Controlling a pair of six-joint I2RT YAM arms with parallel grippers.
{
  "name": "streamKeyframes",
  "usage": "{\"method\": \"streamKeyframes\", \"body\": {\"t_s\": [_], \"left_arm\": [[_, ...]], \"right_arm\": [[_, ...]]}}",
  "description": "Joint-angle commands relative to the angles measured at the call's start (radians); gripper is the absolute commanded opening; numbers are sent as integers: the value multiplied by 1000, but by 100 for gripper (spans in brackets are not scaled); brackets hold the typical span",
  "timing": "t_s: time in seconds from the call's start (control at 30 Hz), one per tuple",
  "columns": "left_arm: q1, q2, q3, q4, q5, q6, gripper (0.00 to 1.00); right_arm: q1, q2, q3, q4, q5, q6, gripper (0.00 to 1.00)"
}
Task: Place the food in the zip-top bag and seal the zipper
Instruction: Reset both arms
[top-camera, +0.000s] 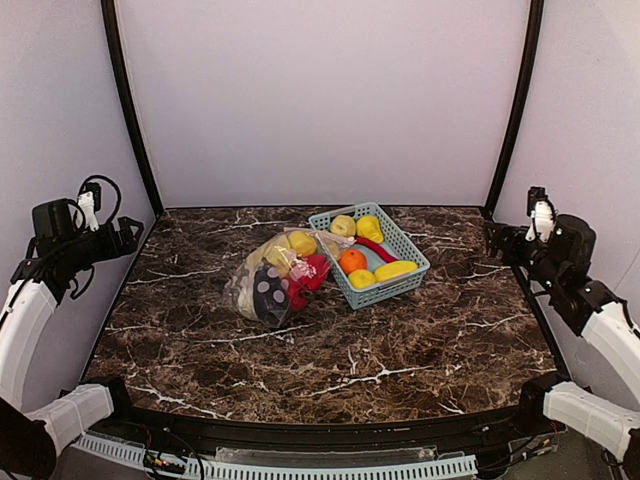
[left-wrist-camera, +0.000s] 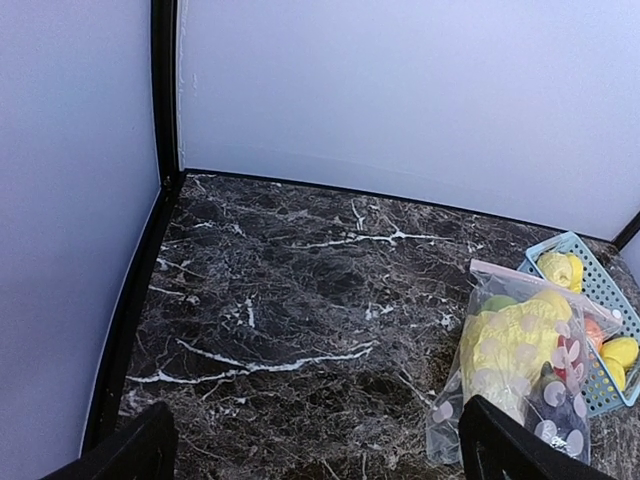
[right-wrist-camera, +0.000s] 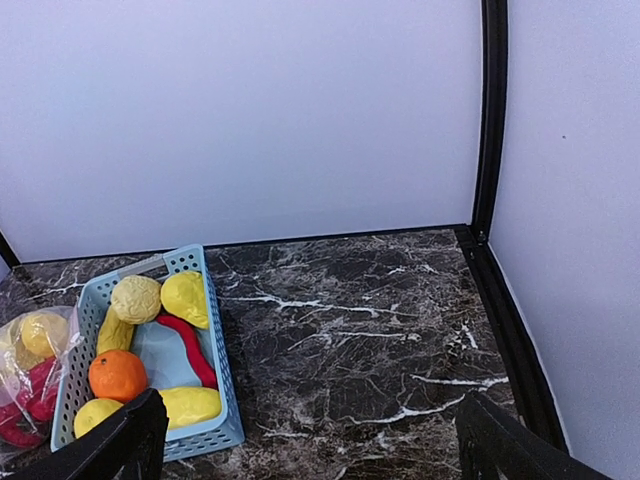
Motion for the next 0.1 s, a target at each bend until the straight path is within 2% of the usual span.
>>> {"method": "streamKeyframes", "body": {"t_s": [0.0,0.07], "left_arm": [[1,-19,-18,-28,-20,13,99],[1,-20,-17,-31,-30,10,99]], "right_arm": [[-5,-16,-4,44,22,-17,98],[-5,-16,-1,43,22,-22,99]]}}
